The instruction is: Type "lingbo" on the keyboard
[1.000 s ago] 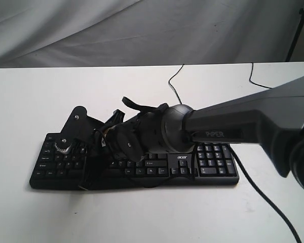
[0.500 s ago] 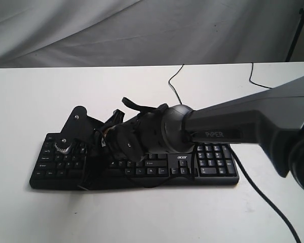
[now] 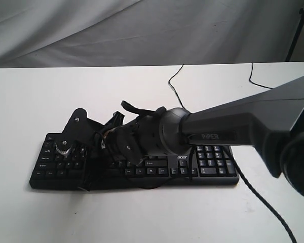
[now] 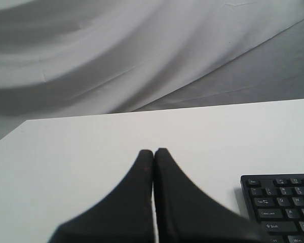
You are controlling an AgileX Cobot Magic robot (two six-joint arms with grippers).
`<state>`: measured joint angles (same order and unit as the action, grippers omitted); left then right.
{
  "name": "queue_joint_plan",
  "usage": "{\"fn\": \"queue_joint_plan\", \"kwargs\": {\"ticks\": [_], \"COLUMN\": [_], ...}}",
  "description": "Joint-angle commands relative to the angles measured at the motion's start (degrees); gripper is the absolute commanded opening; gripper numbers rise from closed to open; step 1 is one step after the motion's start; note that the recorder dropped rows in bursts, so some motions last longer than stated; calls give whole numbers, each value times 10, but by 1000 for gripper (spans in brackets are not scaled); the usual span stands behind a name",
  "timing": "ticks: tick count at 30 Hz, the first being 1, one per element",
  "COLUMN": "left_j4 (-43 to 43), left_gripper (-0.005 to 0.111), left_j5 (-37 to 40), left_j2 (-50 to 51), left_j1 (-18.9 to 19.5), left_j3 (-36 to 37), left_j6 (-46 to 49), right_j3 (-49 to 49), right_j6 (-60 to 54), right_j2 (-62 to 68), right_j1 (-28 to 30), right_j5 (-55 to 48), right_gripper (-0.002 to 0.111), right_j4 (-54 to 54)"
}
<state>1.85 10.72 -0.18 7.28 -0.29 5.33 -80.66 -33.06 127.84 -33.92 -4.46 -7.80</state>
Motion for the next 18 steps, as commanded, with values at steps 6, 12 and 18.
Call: {"fn": "queue_joint_plan", "kwargs": {"ticks": [6,12,18], "left_j4": [0,0,0], "left_gripper": [1,1,1], "left_j5": [-2,-2,-2], "left_j2": [2,2,2], "left_j1": [-2,-2,-2], "left_j3": [3,3,3], "left_j6": [-2,-2,-2], "right_j3": [-1,19,68], "right_j6": [0,2,2], "right_j2": [-41,-50,-68], "right_j1": [-2,-2,-2], "right_j5": [-44,-48,7], "right_gripper": [0,0,0], "right_j4": [1,1,-2]}}
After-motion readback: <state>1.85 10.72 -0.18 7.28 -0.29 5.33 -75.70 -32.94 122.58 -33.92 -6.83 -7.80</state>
